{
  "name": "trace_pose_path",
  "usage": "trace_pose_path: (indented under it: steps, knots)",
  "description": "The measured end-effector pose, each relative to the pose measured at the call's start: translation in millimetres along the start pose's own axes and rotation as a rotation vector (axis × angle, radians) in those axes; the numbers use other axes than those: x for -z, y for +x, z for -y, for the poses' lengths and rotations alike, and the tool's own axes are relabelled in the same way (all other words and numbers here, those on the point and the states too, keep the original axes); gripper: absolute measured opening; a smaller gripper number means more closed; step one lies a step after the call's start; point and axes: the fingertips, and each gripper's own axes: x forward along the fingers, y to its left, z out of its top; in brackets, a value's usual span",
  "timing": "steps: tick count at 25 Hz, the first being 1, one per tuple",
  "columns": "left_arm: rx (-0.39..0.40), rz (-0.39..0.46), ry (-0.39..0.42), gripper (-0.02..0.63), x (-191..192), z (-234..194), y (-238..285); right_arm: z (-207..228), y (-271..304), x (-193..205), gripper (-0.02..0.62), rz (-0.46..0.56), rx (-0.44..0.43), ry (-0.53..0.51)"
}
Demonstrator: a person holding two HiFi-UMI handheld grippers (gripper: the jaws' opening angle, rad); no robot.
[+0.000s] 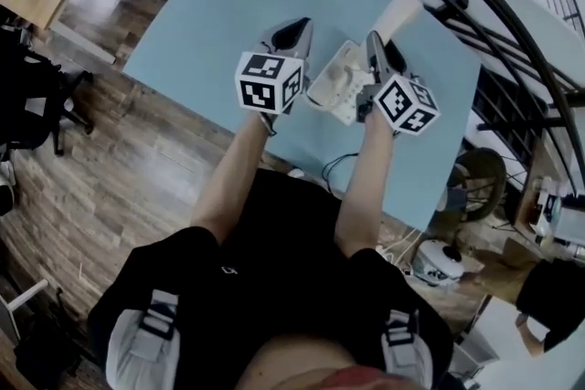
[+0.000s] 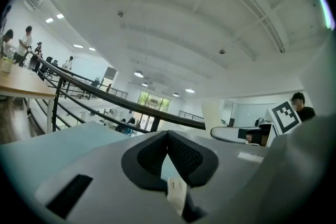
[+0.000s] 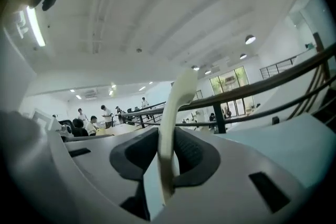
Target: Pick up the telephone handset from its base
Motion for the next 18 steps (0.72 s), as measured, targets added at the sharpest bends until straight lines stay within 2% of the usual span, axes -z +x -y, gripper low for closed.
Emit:
trace_pose_path:
  steps: [5,8,18]
  knots:
    - [0.035,0.056,0.048,0.0,-31,19,5,2,-31,-64,0.083,0.166,0.072,-0.132]
    - [0.047,0.069,0.059,0.0,-38,29,8,7,-46,-85,0.083,0.23,0.113,-0.172]
    - [0.056,0.05,0.059,0.0,-30,39,18,22,-43,-64,0.084,0.164,0.125,-0.18]
